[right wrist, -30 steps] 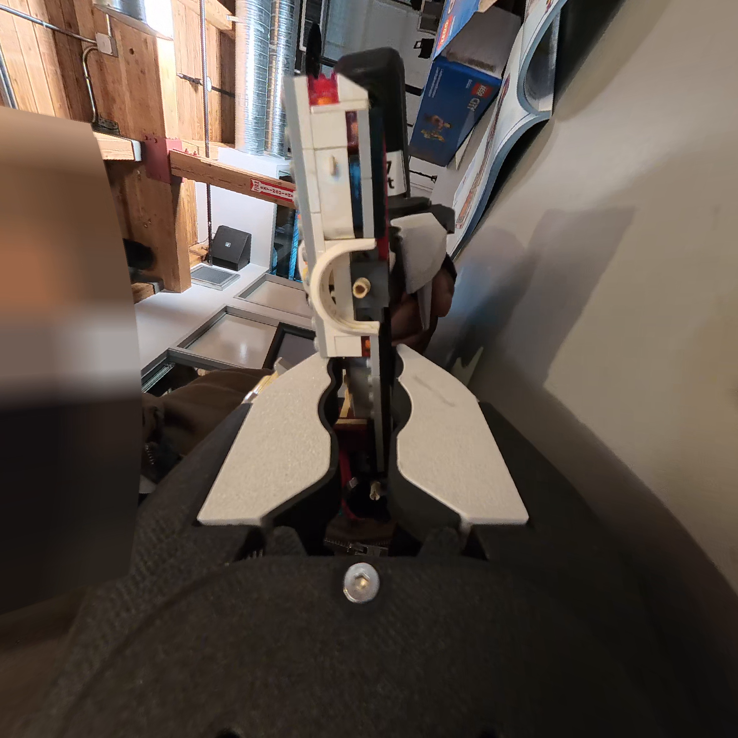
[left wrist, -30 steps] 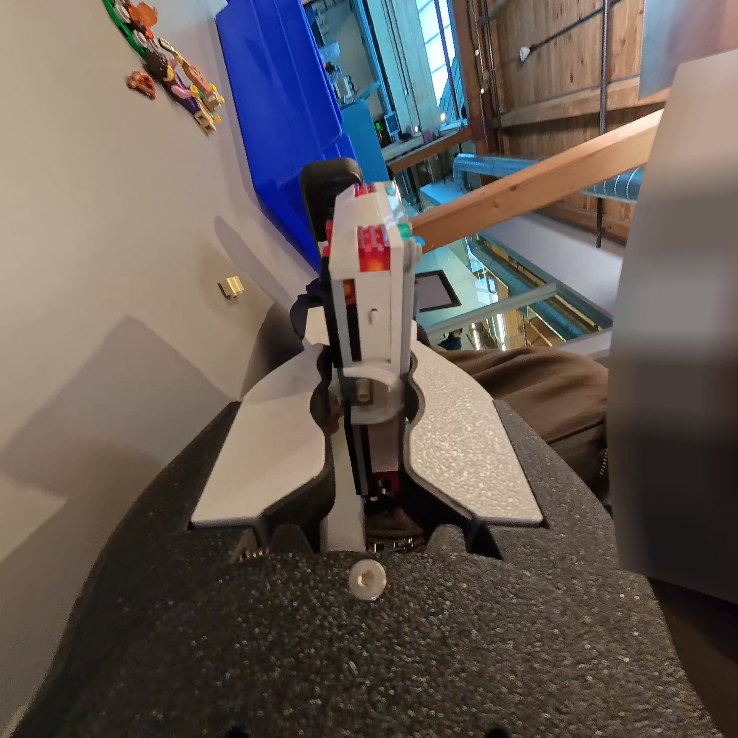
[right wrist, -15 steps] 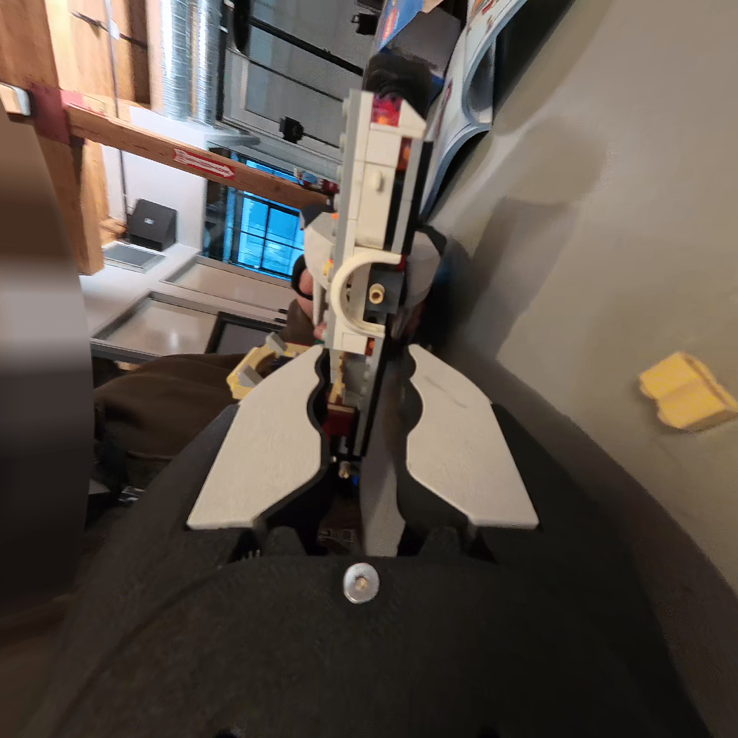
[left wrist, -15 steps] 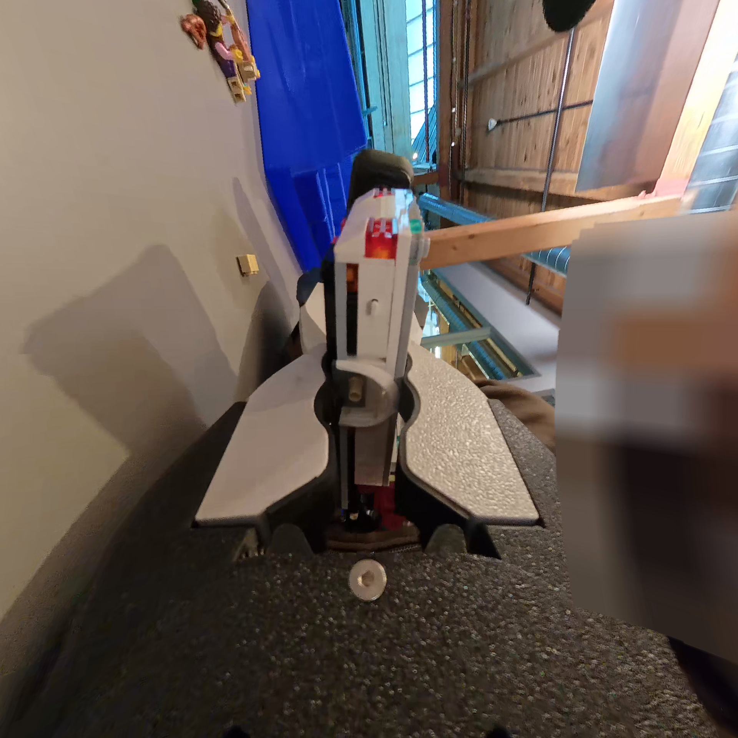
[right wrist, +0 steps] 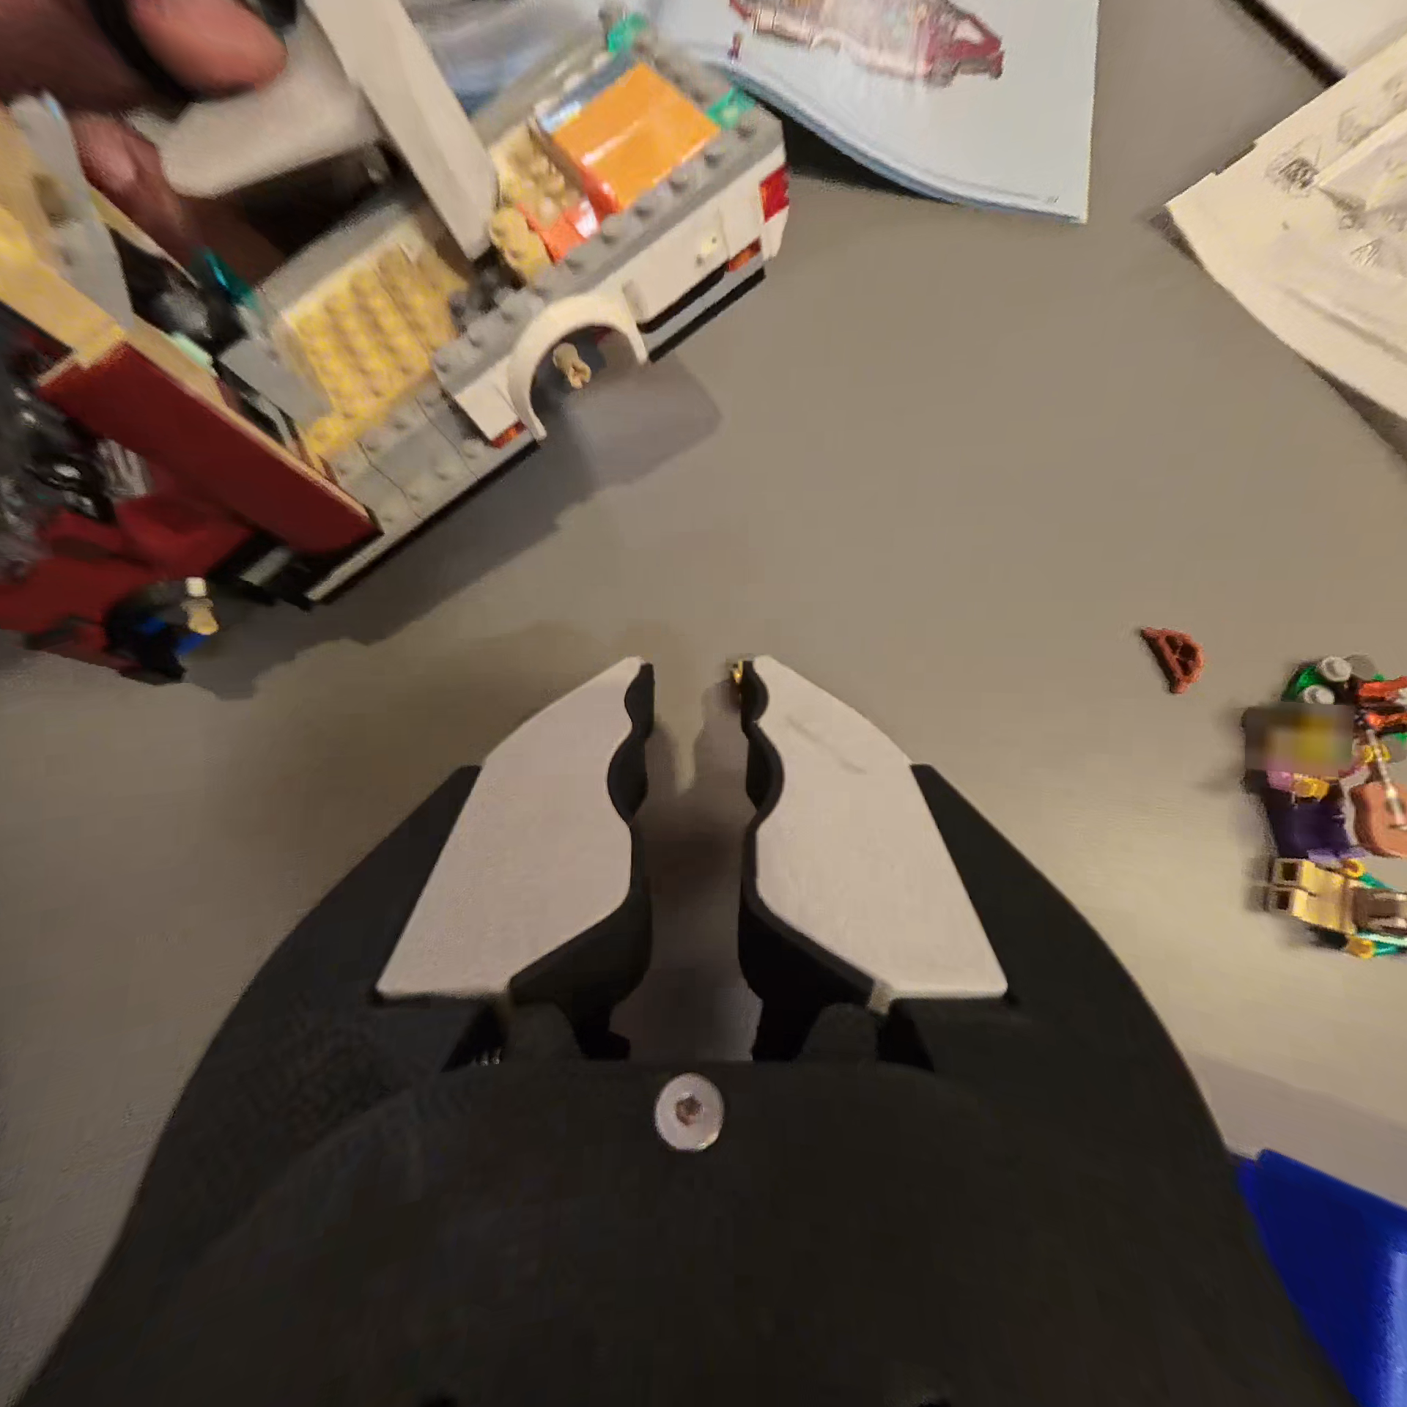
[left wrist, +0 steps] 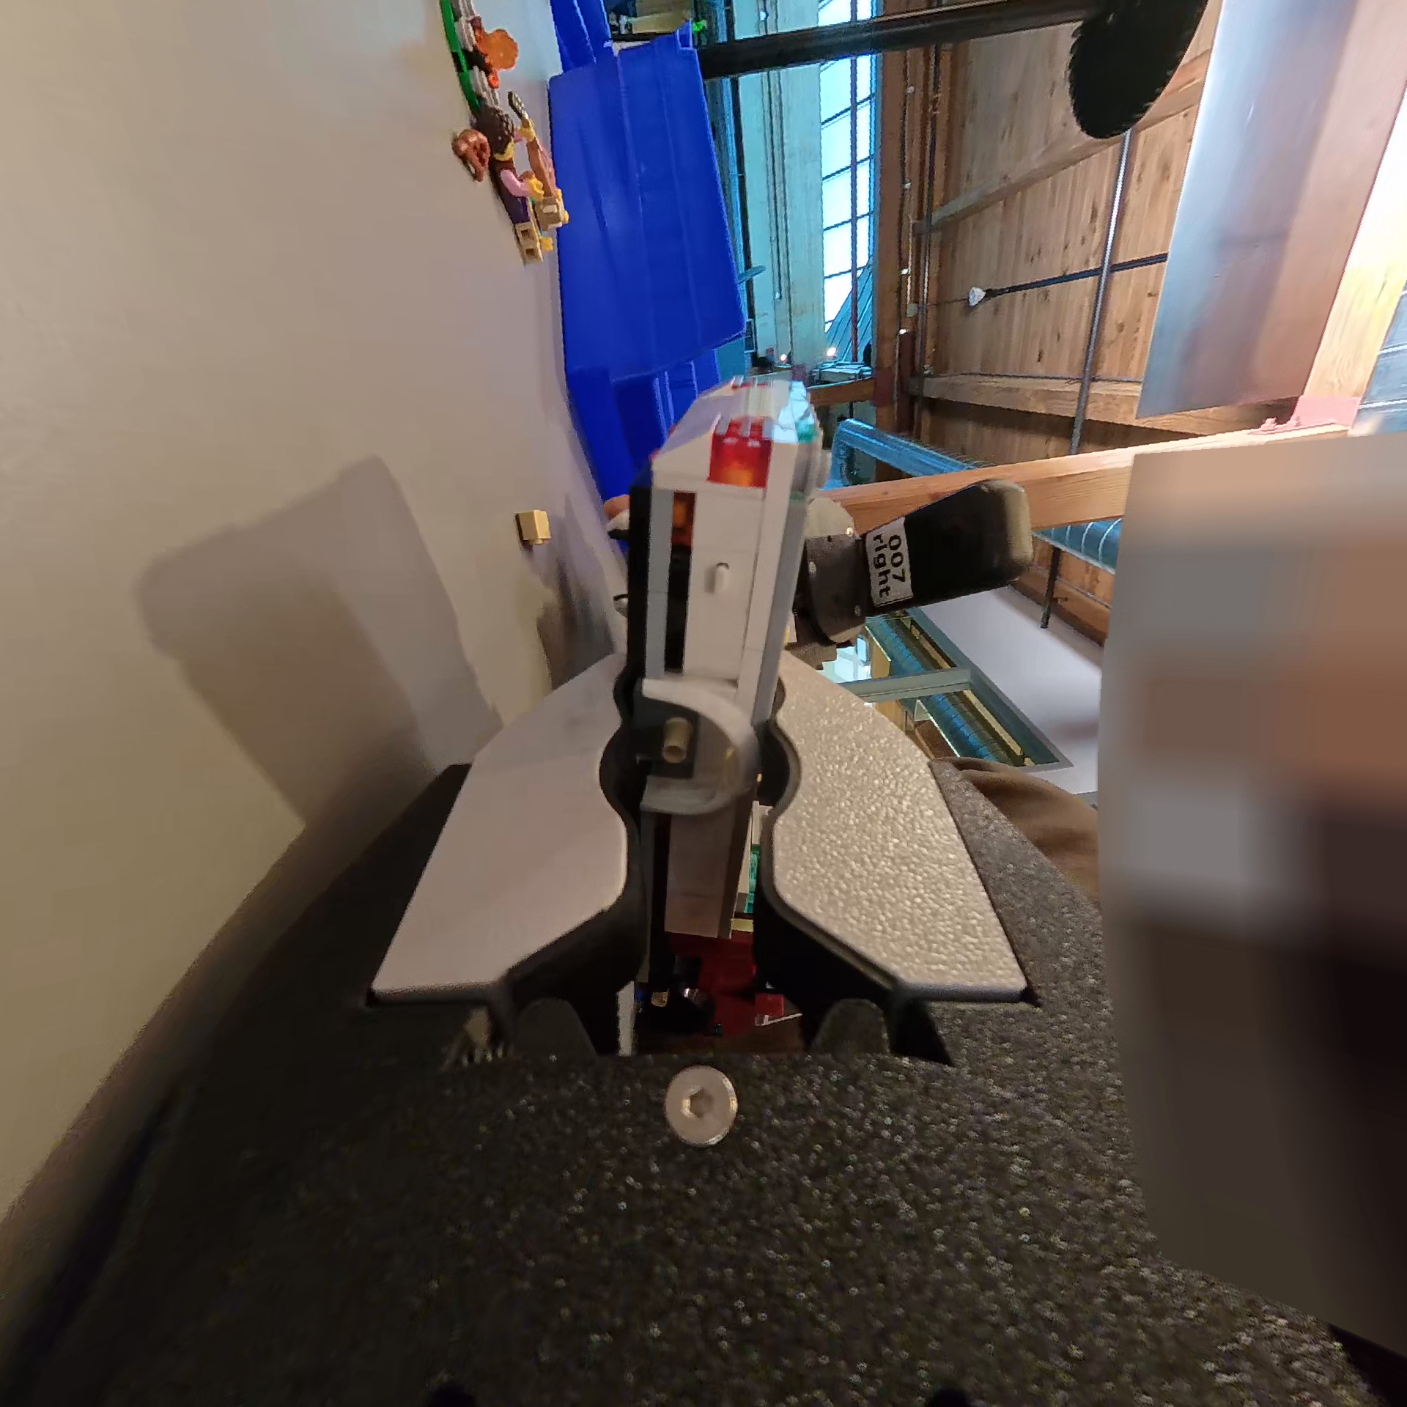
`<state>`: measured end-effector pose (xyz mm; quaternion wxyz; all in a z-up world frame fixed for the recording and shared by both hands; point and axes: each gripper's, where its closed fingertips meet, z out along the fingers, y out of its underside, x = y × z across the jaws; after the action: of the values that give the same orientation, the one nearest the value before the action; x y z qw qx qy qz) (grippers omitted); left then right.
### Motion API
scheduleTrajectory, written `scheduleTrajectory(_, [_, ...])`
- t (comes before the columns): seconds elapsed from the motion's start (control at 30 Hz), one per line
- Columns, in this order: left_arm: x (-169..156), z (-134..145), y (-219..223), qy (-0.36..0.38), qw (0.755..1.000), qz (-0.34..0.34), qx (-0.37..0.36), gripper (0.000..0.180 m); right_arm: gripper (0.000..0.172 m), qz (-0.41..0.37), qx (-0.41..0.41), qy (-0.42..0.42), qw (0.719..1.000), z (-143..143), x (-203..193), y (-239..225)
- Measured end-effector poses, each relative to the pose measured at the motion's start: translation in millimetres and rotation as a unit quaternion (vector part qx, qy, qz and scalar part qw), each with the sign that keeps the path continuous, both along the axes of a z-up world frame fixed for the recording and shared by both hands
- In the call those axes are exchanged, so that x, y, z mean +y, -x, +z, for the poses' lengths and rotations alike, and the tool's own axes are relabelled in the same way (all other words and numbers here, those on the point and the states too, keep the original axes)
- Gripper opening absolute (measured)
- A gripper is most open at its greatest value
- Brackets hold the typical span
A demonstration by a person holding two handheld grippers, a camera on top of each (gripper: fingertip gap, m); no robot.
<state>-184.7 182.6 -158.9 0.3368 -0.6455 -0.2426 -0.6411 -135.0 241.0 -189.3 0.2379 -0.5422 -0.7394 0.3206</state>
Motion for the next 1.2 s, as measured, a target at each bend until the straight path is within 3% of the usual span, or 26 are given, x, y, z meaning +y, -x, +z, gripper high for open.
scheduleTrajectory(0.33, [-1,-7,-1,0.013,1.000,-0.002,0.016,0.029,0.021,0.022,-0.069,-0.035,0.997,-25,6,7])
scheduleTrajectory(0.93, [0,-12,2,0.035,0.999,0.010,0.010,0.030,0.019,0.034,-0.072,0.007,0.997,-23,10,11])
scheduleTrajectory(1.2, [1,-14,4,0.043,0.999,0.017,0.007,0.030,0.008,0.059,-0.099,-0.002,0.993,-30,8,9])
